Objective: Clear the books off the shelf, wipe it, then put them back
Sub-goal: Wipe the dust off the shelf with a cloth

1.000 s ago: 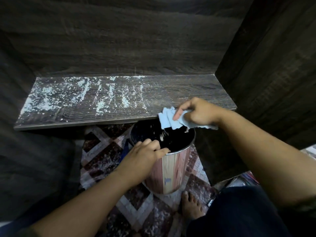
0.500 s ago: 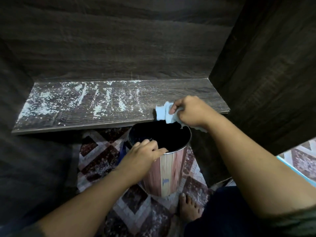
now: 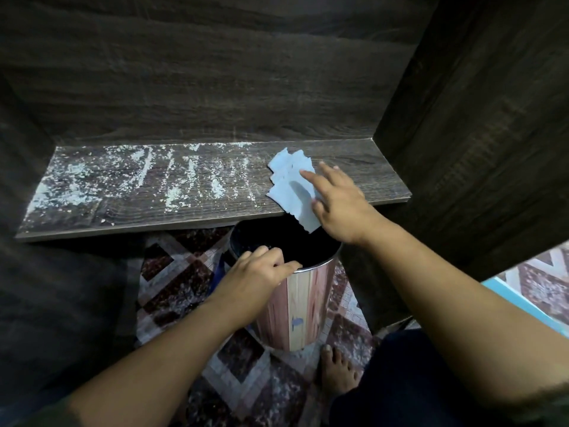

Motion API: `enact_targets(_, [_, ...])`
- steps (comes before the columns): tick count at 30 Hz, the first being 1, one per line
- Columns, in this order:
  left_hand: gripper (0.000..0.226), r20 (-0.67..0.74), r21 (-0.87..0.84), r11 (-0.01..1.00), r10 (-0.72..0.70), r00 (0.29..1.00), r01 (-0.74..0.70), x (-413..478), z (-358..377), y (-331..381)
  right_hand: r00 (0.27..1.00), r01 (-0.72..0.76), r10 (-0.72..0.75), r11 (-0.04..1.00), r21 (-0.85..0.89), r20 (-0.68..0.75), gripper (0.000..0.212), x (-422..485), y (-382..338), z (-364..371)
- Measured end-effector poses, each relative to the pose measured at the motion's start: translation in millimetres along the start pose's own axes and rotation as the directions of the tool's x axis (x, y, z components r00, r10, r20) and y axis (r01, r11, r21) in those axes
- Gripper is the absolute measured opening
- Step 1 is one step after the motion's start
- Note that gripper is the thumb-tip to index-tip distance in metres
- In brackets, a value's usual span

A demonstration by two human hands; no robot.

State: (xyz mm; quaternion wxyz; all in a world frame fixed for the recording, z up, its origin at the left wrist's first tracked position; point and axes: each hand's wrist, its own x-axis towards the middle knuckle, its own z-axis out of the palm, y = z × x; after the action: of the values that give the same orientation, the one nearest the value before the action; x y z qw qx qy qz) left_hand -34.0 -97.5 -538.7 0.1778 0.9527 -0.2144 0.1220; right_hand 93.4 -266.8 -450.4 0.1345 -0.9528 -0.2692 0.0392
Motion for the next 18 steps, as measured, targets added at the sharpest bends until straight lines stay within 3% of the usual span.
enact_targets(4, [0.060, -0.001, 0.010, 1.000, 0.000, 1.000, 0.000, 3.1, 0.7, 0.8, 0.988, -0.040, 0.036, 0.999, 0.023, 0.147, 0.069, -73.7, -7.6, -0.6])
enact_targets(9, [0.059, 0.024, 0.020, 1.000, 0.015, 1.000, -0.015, 11.4, -0.1, 5.8, 0.989, 0.075, -0.062, 0.992, -0.097, 0.133, 0.079, -102.6, 1.4, 44.0])
enact_targets(14, [0.045, 0.059, -0.048, 0.999, -0.019, 0.998, 0.022, 21.0, -1.7, 3.8, 0.994, 0.094, -0.089, 0.992, -0.082, 0.057, 0.051, -82.2, 16.3, 55.6])
enact_targets(18, [0.045, 0.175, -0.109, 0.985, -0.115, 0.978, 0.136, 35.6, -25.6, -3.9, 0.983, 0.161, -0.156, 0.986, -0.041, 0.100, 0.038, -78.0, 21.3, 58.0])
